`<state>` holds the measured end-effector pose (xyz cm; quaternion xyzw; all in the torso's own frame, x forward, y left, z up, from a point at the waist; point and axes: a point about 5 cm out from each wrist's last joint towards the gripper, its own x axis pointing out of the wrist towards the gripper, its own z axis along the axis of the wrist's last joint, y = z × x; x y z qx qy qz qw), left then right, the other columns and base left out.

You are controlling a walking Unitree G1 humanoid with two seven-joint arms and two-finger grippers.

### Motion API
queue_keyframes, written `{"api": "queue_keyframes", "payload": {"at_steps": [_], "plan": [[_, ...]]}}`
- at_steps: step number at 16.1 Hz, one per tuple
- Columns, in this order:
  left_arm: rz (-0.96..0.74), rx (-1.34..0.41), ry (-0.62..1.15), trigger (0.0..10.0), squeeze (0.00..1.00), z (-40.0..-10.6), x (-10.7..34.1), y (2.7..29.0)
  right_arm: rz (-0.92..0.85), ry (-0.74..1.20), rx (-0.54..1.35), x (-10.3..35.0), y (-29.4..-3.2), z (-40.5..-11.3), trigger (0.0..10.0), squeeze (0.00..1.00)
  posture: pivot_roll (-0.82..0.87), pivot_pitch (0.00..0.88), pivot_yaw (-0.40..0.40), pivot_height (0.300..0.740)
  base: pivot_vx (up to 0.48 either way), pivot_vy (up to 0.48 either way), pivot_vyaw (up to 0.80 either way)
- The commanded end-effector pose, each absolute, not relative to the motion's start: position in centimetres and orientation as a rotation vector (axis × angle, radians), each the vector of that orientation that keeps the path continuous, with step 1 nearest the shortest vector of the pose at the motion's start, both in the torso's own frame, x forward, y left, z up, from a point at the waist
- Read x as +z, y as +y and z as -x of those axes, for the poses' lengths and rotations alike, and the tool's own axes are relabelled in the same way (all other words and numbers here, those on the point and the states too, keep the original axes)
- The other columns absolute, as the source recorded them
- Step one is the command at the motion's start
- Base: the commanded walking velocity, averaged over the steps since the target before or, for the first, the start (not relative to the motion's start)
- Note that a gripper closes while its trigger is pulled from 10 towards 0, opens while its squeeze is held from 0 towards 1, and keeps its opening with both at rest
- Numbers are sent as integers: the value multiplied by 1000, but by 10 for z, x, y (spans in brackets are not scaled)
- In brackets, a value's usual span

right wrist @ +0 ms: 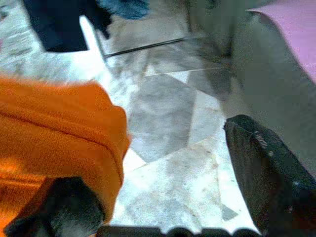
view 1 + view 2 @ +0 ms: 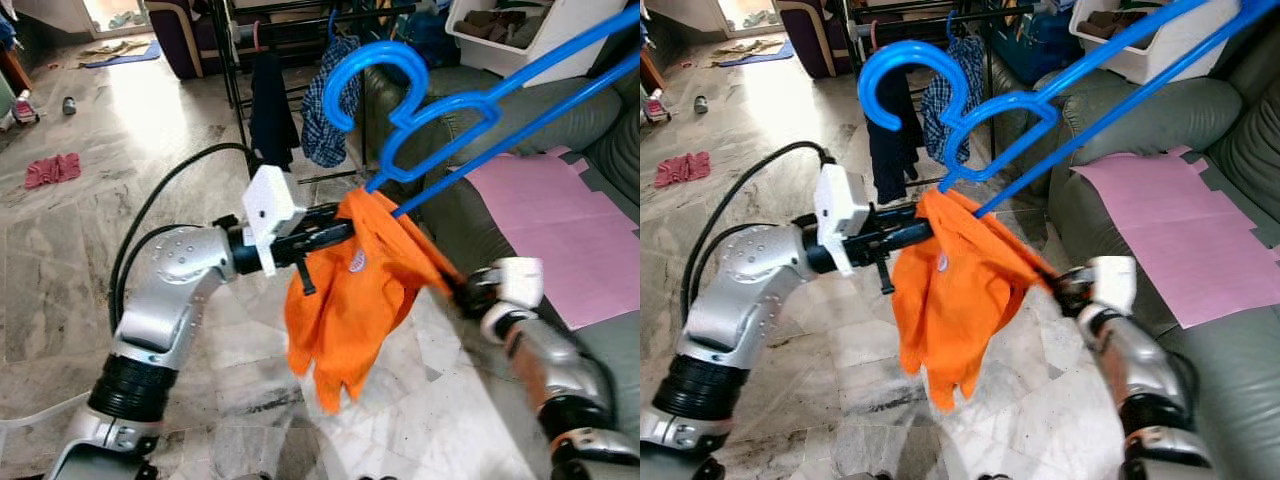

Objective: Hang hanger

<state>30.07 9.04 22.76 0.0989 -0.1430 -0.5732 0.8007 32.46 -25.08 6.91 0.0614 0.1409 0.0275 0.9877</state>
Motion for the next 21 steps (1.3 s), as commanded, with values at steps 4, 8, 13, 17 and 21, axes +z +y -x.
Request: {"api": "queue_keyframes", "payload": {"at_steps": [4,8,13,17,21], "plan": [[-204,-1166,-208,0,0,-301,205,129,-292,140,-260,112,-317,-326,0,0,-38,114,-11,740,0,0,0],[-182,-1130,-59,0,0,-297,163,142,-338,-43,-317,169,-332,-344,0,0,-52,108,-15,740,0,0,0],[-216,-1157,89,0,0,-285,123,158,-334,-96,-282,197,-323,-359,0,0,-49,107,-29,740,0,0,0],[-301,-1138,135,0,0,-289,110,164,-316,-91,-245,196,-313,-362,0,0,-55,108,-23,740,0,0,0],[-352,-1068,141,0,0,-299,103,159,-294,-84,-205,196,-304,-365,0,0,-58,107,-19,740,0,0,0]]}}
